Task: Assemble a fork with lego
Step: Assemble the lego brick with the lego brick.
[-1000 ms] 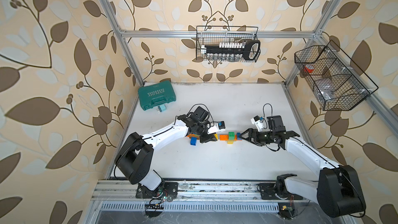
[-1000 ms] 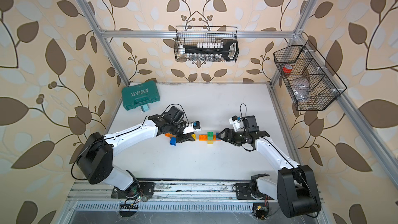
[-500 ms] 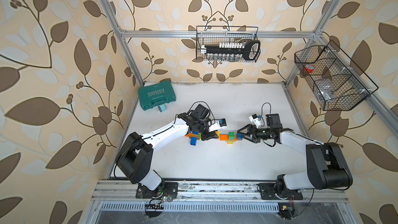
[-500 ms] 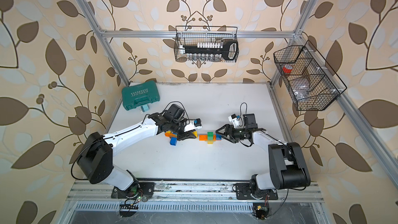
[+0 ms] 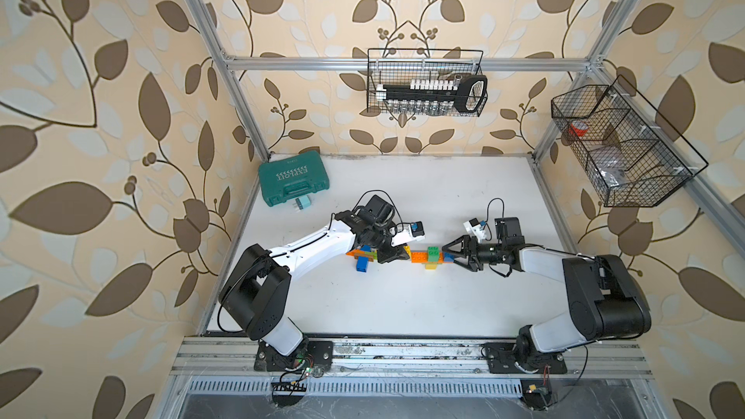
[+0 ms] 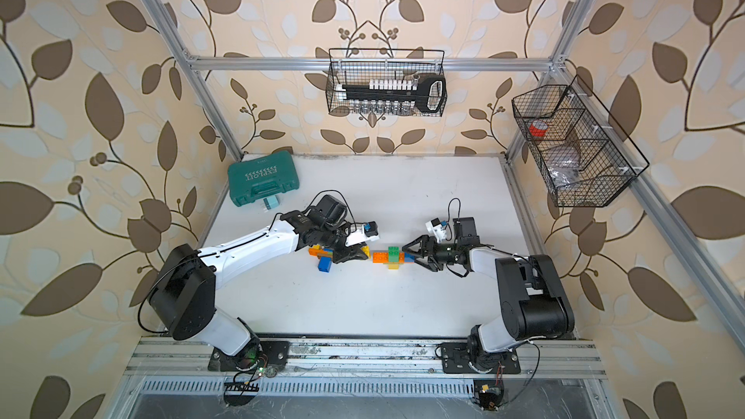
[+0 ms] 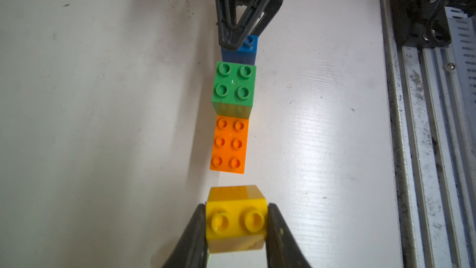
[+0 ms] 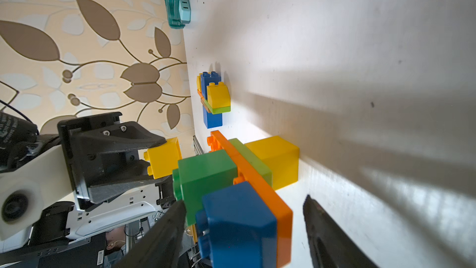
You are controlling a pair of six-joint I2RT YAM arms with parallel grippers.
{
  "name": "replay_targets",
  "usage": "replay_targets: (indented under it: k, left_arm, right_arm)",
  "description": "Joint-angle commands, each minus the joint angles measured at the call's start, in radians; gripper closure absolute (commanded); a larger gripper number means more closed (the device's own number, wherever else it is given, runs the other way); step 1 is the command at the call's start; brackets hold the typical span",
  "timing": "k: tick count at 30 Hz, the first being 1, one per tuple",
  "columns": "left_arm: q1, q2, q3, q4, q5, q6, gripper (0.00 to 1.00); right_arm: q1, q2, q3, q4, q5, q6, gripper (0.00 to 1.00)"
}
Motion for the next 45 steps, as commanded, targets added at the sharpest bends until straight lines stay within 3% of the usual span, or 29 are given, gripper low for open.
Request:
replay_targets:
  k: [1,9,34,45]
  left_arm:
    - [0.011,0.011,0.039,0.004,0.038,-0.006,0.70]
    - [0.011,0.019,0.038,0.006,0.040,-0.009,0.70]
    - [-0.007,0.085,0.078,0.039,0.039,-0.005,0.70]
    - [-0.040,0.188,0.163,-0.060,0.063,0.153,0.72]
  right_arm:
    - [0.007,0.006,-0.018,0.028,-0.019,0.012,0.29]
    - [0.017,0.005,-0.011,0.017,-0.025,0.014,0.43]
    - [0.025,0.027,-0.011,0.002,-0.030,-0.004,0.46]
    - [0.026,0.038,-0.011,-0.001,-0.030,-0.013,0.46]
